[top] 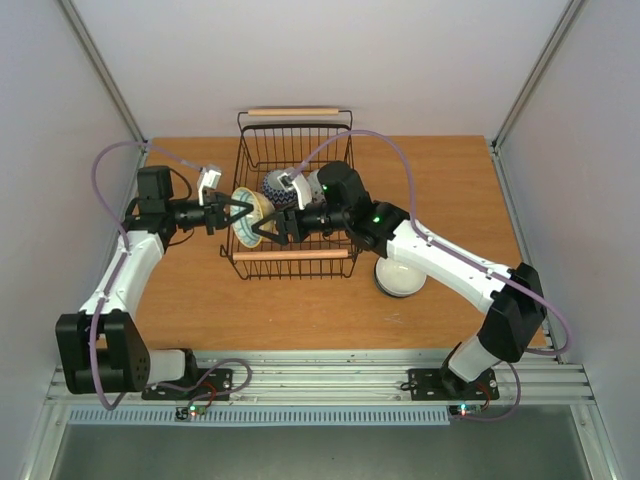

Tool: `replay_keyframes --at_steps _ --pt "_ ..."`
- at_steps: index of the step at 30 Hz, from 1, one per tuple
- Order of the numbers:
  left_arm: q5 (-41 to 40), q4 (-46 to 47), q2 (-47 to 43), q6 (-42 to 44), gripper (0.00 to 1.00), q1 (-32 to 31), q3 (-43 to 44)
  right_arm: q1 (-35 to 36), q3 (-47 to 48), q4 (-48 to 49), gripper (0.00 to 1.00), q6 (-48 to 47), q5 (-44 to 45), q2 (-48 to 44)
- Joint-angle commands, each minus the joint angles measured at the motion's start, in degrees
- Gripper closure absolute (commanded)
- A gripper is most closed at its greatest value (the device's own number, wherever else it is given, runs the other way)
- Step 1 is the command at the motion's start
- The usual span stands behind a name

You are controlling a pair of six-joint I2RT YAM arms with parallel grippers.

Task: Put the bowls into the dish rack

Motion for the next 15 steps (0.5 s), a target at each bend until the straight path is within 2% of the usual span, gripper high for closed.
replay_keyframes --at_steps 1,3,5,10,15 --pt "-10.3 2.6 -3.1 -2.1 0.82 -0.1 1.0 0.3 3.3 -4.9 0.99 -6.2 3.4 -1.2" --pt "-14.0 2.3 -4.1 -2.1 0.52 -0.1 0.9 0.4 5.5 -8.6 0.99 -8.7 8.6 -0.9" --pt "-16.7 2.6 -5.1 -2.2 0.36 -0.1 0.7 0.2 8.2 -12.5 0.99 -11.6 14.0 -0.2" --pt "-22.4 2.6 -6.0 -2.9 0.26 -0.1 0.7 -0.7 17.2 -24.6 0.99 -17.6 29.8 4.9" --pt "-27.0 3.3 -6.0 -3.8 0.22 -0.1 0.5 -0.8 28.5 -36.3 0.99 -22.1 42.6 12.3"
